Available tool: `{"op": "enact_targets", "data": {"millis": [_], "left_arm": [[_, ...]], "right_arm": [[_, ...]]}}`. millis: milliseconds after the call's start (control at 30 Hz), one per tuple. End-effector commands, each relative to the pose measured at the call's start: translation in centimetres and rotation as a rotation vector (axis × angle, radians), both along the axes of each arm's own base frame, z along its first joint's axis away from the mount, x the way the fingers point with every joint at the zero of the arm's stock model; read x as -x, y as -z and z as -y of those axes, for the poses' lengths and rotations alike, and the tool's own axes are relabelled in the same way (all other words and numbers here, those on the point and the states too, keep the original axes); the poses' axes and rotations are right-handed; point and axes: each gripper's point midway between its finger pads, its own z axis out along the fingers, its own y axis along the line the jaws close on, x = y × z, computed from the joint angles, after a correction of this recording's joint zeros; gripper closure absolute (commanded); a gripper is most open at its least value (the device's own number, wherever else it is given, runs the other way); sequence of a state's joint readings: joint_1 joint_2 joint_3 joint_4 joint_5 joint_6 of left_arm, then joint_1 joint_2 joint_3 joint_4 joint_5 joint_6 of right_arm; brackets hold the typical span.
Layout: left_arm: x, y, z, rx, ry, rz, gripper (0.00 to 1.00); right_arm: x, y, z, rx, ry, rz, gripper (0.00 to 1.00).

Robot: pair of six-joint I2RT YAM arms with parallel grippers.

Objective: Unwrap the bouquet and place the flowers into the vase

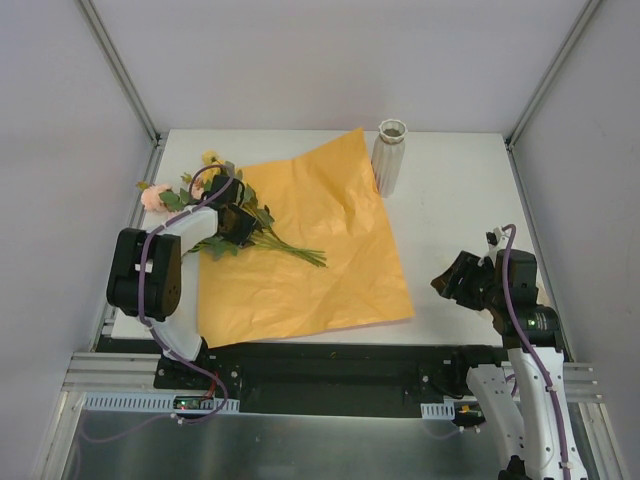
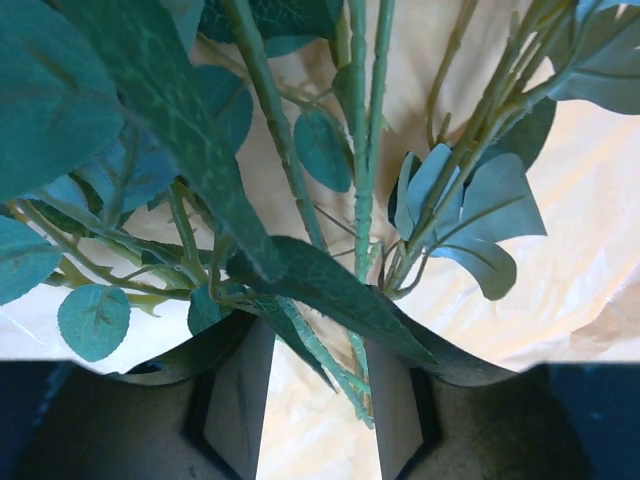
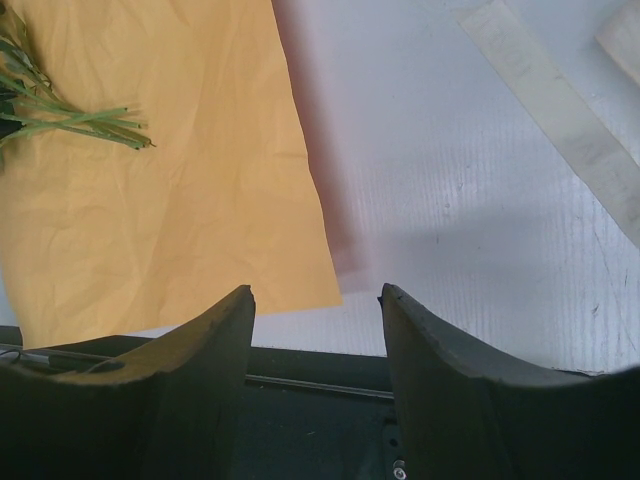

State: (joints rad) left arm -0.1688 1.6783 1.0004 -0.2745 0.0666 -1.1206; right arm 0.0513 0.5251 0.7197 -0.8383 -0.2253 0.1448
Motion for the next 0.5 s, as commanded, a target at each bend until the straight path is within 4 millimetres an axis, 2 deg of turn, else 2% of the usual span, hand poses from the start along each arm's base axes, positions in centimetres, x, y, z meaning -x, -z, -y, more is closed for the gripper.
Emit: {"op": "enact_targets", "data": {"millis": [0, 33, 67, 167, 267, 400, 467], "left_arm": [[0.3, 1.0, -0.5, -0.021, -0.038, -0.029, 0.63], [0.4, 1.0, -0.6, -0.023, -0.039, -0.029, 0.64], [0.4, 0.9, -0.6, -0.023, -0.039, -0.029, 0.71], [0.4, 0.2, -0.8, -0.047, -0.032, -0.001, 0.78], [0.4, -1.2, -0.6, -0.046, -0.019, 0.042, 0.83], [0.4, -3.8, -0.1, -0.026, -0.007, 0.113, 1.0], [0.7, -4.6, -0.1, -0.023, -0.005, 0.136, 1.0]], "right_arm": [[-0.1, -0.8, -0.1, -0.001, -0.009, 0.014, 0.43], [0.0, -0.8, -0.1, 0.001, -0.009, 0.011, 0.43], [0.0, -0.8, -0.1, 0.002, -0.01, 0.011, 0.43], [0.0, -0.9, -0.1, 0.001, -0.003, 0.01, 0.43], [-0.1, -0.9, 0.0, 0.002, 0.0, 0.011, 0.43], [-0.2, -0.7, -0.1, -0.004, 0.002, 0.002, 0.43], [-0.1, -0.6, -0.2, -0.01, 0.001, -0.006, 0.43]]}}
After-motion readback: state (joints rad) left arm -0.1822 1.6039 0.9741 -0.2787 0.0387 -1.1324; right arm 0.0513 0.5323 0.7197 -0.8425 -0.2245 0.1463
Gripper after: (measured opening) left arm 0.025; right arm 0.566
